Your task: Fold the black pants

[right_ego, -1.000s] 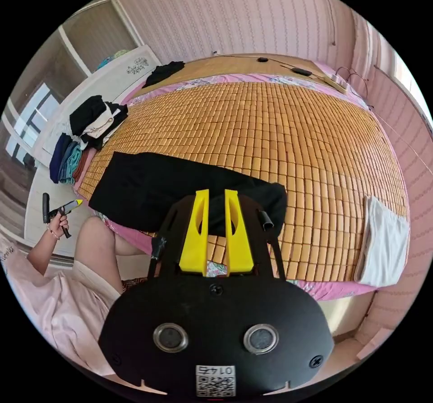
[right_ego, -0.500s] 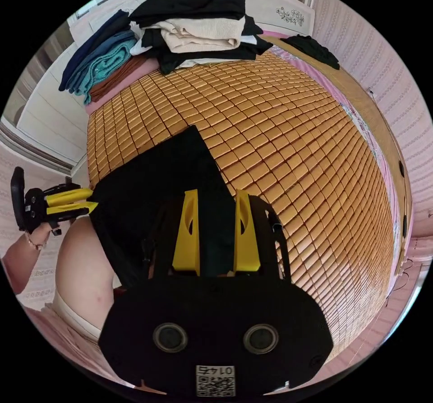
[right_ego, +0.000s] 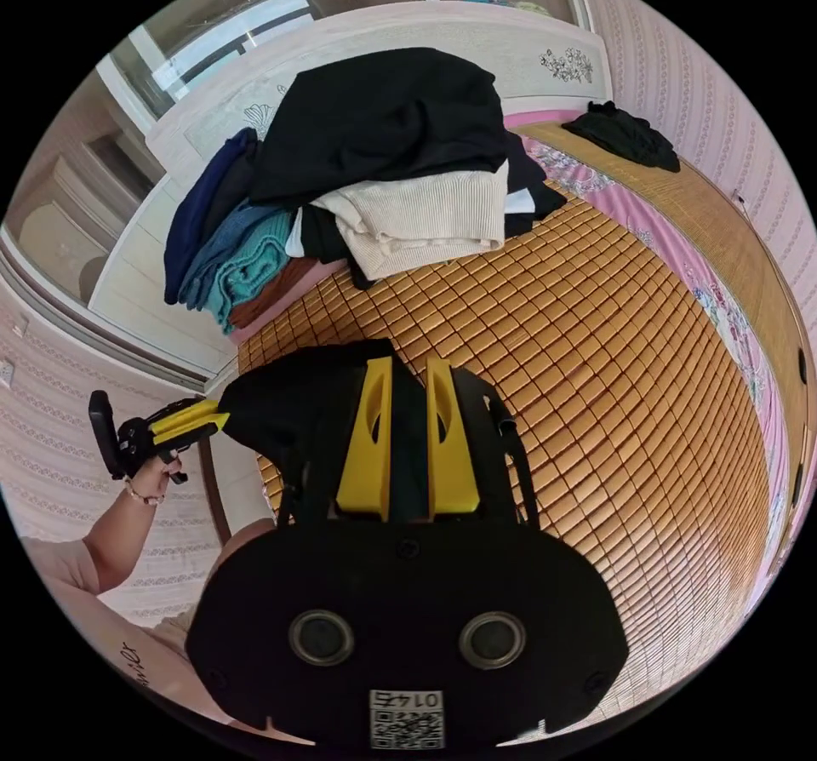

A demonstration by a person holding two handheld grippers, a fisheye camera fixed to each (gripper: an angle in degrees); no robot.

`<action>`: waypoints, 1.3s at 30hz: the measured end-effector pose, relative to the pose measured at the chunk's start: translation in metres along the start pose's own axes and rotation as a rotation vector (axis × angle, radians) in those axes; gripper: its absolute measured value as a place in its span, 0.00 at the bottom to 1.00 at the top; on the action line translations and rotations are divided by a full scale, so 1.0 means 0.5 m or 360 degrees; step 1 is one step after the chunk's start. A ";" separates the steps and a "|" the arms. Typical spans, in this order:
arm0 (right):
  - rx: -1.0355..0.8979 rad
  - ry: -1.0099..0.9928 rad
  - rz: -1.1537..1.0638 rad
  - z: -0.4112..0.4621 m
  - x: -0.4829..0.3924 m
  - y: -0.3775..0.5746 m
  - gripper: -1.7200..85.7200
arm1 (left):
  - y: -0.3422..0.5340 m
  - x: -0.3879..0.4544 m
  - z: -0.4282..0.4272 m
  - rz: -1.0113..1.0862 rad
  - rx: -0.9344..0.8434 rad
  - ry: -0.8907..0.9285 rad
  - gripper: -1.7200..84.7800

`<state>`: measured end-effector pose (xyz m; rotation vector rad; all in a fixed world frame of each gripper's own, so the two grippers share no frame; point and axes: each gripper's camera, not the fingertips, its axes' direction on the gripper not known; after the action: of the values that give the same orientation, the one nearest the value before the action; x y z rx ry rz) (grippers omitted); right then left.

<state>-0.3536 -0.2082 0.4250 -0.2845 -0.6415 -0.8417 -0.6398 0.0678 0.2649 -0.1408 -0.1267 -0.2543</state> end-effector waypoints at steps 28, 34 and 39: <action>0.0071 0.0310 0.0904 -0.281 0.187 0.811 0.02 | 0.033 0.672 0.100 0.1222 -0.0306 0.0569 0.01; 0.0199 0.0848 0.1167 -0.542 0.352 0.945 0.03 | 0.050 0.654 0.034 0.1269 -0.0154 0.0634 0.01; 0.0505 0.0641 0.1331 -0.565 0.363 0.965 0.08 | 0.055 0.634 0.037 0.1186 -0.0168 0.0682 0.01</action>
<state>0.2219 -0.1412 0.3259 -0.0689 -0.2216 0.0203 -0.3304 0.0207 0.3248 -0.2251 0.3651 0.4552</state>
